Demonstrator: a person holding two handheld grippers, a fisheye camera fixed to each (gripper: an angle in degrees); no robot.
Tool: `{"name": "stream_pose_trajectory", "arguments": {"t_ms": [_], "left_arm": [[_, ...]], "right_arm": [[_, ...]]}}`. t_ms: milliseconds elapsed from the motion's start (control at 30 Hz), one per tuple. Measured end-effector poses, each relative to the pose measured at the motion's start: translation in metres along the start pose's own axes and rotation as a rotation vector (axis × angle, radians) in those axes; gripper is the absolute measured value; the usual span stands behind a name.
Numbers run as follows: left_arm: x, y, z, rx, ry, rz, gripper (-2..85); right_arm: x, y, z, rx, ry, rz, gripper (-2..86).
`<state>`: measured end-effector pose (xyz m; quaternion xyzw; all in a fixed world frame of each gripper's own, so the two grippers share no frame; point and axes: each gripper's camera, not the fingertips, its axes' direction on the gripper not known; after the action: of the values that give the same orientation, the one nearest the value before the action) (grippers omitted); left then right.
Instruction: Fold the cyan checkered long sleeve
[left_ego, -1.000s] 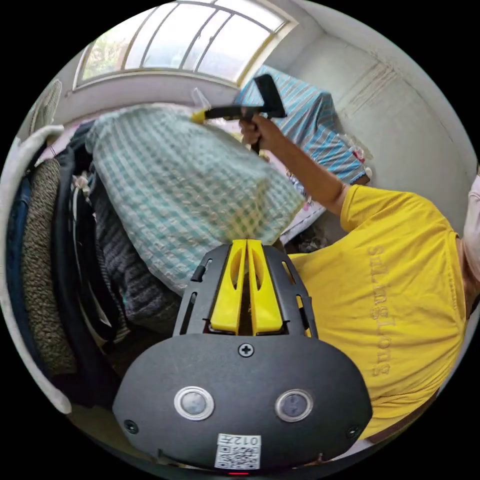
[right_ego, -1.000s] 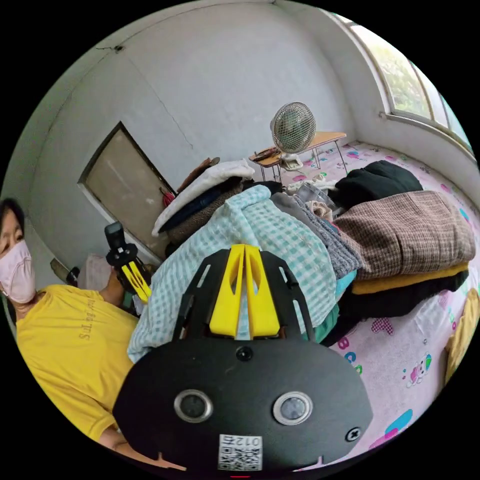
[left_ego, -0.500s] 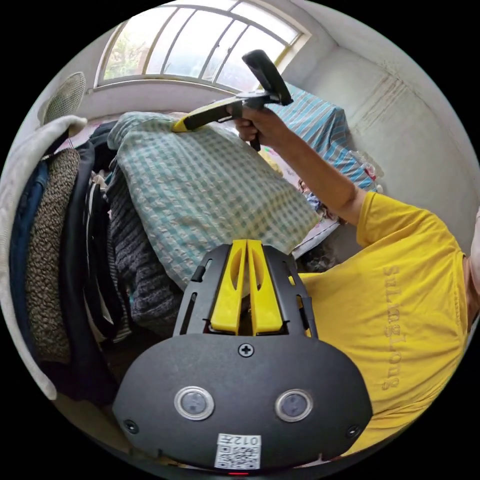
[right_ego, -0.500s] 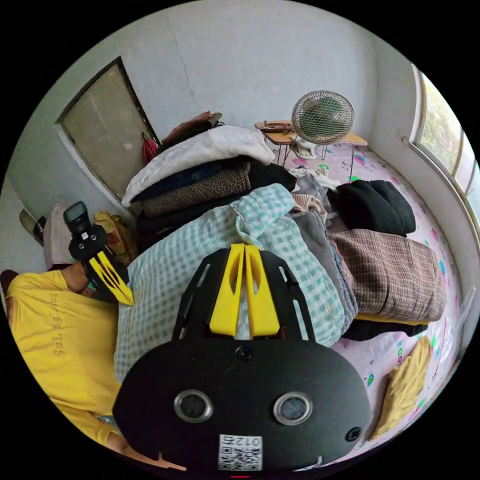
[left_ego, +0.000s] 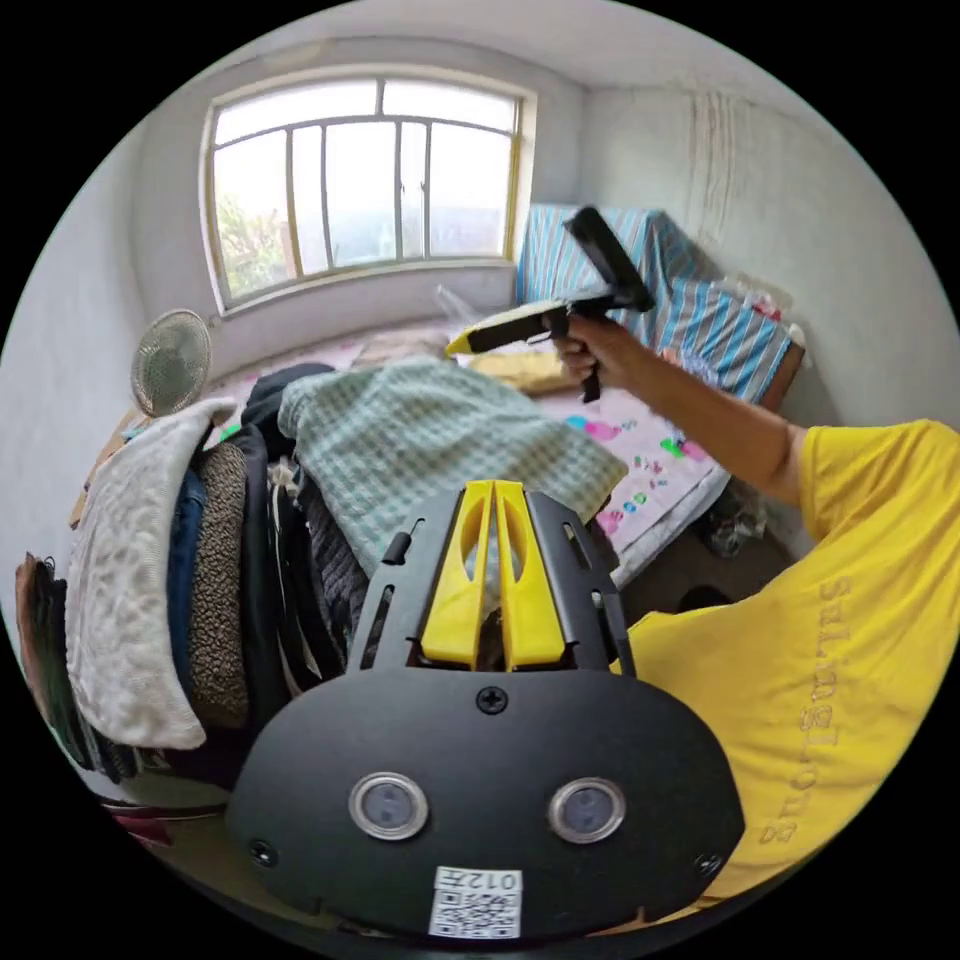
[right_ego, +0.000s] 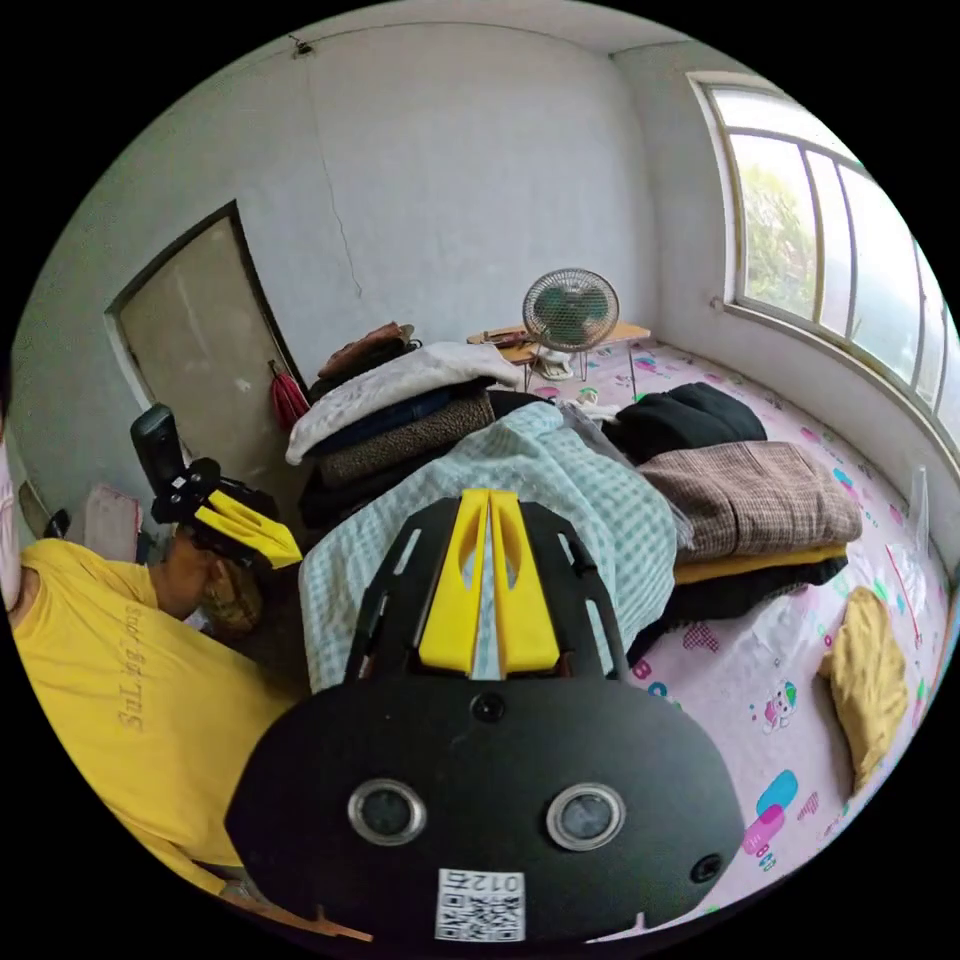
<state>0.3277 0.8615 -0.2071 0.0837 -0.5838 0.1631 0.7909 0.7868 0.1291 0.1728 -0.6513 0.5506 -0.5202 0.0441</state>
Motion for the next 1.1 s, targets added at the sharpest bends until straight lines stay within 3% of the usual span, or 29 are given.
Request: {"name": "stream_pose_trajectory", "arguments": {"t_ms": [67,133,300,500,700,867,1000,1100], "left_arm": [[0.006,-0.009,0.055,-0.154,-0.028,0.042,0.4],[0.011,-0.016,0.084,-0.187,-0.062,0.053,0.4],[0.045,-0.043,0.118,0.006,-0.106,0.122,0.4],[0.119,-0.077,0.233,0.042,-0.036,0.27,0.4],[0.174,-0.106,0.448,-0.277,0.001,0.189,0.3],[0.171,-0.129,0.659,-0.654,0.118,-0.082,0.4],[0.155,-0.135,0.763,-0.769,0.16,-0.282,0.3],[0.144,-0.145,0.82,-0.793,0.077,-0.349,0.1]], "right_arm": [[0.01,0.029,-0.015,-0.055,0.038,0.118,0.8],[0.012,0.053,-0.045,-0.001,0.046,0.183,0.8],[0.009,0.119,-0.152,0.134,0.196,0.256,0.7],[0.046,0.208,-0.208,-0.034,0.522,0.414,0.8],[0.155,0.337,-0.166,-0.366,0.516,0.763,0.9],[0.239,0.416,-0.145,-0.491,0.275,0.939,0.9],[0.274,0.432,-0.145,-0.572,0.252,0.963,0.9],[0.296,0.431,-0.15,-0.579,0.234,0.954,1.0]]}}
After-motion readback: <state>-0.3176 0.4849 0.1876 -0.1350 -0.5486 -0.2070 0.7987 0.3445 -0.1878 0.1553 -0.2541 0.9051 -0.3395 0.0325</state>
